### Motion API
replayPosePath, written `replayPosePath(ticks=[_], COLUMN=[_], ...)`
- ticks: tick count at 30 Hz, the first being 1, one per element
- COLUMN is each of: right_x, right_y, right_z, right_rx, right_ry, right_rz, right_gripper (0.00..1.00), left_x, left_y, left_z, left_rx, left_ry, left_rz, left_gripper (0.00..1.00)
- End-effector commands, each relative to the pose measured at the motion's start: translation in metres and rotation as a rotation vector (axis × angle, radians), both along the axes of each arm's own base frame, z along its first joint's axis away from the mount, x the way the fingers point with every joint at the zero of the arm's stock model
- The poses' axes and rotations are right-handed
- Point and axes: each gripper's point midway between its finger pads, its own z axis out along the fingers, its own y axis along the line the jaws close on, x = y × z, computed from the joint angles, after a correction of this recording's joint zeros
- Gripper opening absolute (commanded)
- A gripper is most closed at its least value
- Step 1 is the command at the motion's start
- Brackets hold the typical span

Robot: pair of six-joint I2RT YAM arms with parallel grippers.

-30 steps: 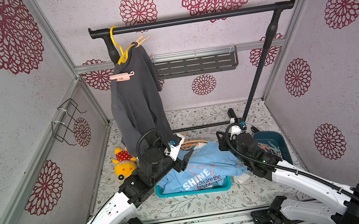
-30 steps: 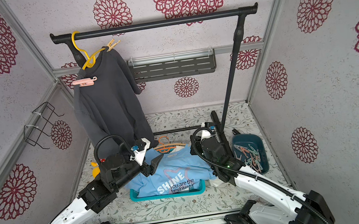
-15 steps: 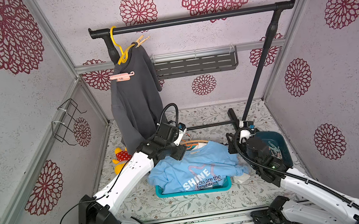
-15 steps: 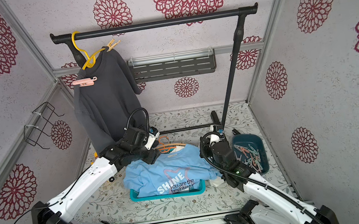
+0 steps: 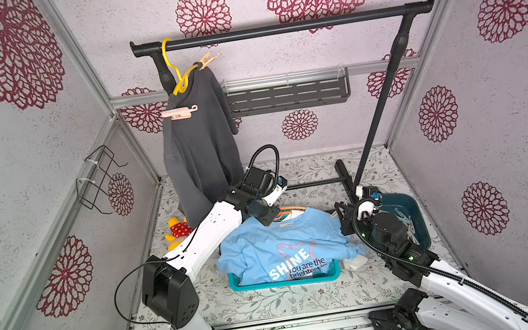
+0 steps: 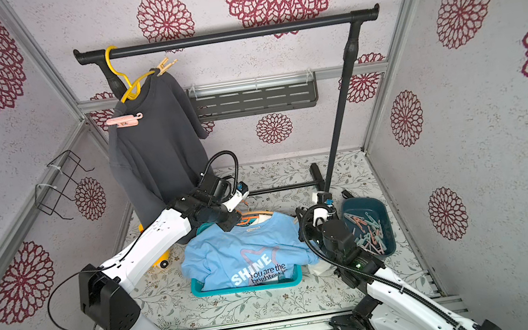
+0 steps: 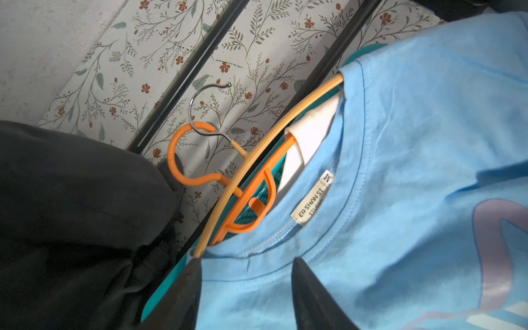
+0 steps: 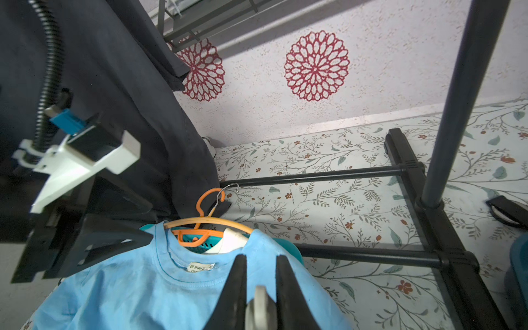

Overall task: Use clothespins to secure the t-shirt on both sides of the hanger
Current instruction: Pick up the hanger from the basket.

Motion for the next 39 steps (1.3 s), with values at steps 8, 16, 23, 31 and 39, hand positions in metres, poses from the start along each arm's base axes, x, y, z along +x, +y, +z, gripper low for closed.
replayPosePath(ticks=[8, 16, 23, 31, 39], right_x=[-0.007, -0.011, -0.012, -0.012, -0.012], right_y=[-0.001, -0.002, -0.003, -0.003, -0.004], right_z=[0.008, 0.004, 0.004, 0.002, 0.004], right_rx=[-0.008, -0.005, -0.006, -0.001, 0.004], right_ry=[-0.06, -0.054, -0.054, -0.048, -0.05], right_rz=[0.03, 0.038, 0.039, 0.037, 0.032], right_gripper=[0.0, 0.0, 0.0, 0.0, 0.0], left_x=[0.024, 0.041, 0.043, 0.054, 0.056], left_y=[-0.01, -0.02, -0.017, -0.015, -0.016], left_z=[-0.027, -0.043, -0.057, -0.064, -0.063], left_rx=[0.158, 0.167, 0.188, 0.195, 0.187], left_ry=[0.036, 0.051, 0.087, 0.068, 0.055], left_rz=[-0.143, -0.173, -0.172, -0.151, -0.143], left_gripper=[0.44, 0.41, 0.39, 0.32, 0.18])
